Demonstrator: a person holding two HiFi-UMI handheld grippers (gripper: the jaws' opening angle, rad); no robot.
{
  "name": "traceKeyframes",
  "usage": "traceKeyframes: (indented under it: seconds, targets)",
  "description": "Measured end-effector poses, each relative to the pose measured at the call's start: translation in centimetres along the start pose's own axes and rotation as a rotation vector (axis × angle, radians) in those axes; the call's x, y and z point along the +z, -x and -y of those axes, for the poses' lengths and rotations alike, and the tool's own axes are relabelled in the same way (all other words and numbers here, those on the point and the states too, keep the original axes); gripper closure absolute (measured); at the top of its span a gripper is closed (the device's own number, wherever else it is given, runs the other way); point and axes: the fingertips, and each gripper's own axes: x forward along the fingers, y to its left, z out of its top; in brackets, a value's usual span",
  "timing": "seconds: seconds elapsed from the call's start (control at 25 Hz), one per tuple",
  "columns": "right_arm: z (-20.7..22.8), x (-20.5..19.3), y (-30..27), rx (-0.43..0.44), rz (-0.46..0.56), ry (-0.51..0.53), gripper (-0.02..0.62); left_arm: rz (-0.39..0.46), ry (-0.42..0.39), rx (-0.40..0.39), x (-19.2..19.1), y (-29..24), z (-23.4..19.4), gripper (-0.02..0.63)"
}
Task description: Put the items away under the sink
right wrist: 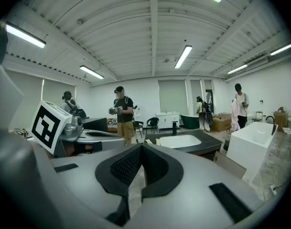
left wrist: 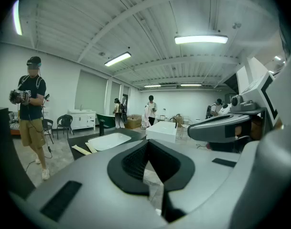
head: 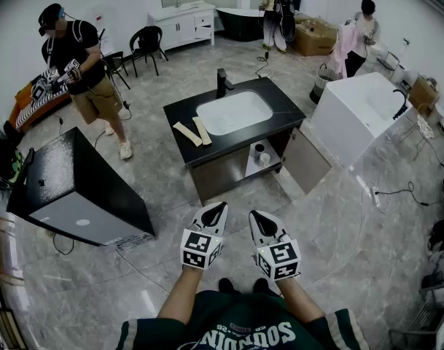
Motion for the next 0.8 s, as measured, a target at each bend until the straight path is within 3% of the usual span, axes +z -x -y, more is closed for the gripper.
traceKeyframes:
  seconds: [0.2,0.56,0.8]
  targets:
    - [-0.6,1.2,-0.3,0.032,0.064,0.01,0.554,0.001,0.002,0.003,0.2,-0.2,-0.7,0.595]
    - [-1.3,1.8,-1.7,0.033,0.07,0.018,0.554,0.004,0.012,0.017,-0.1,0.1,-2.3,0.595]
    - [-1.4,1.3,-2.0,0.044,0.066,-0.058,0.554,-0.005,0.031,0.027,-0.6,0.4,-3.3,0.596]
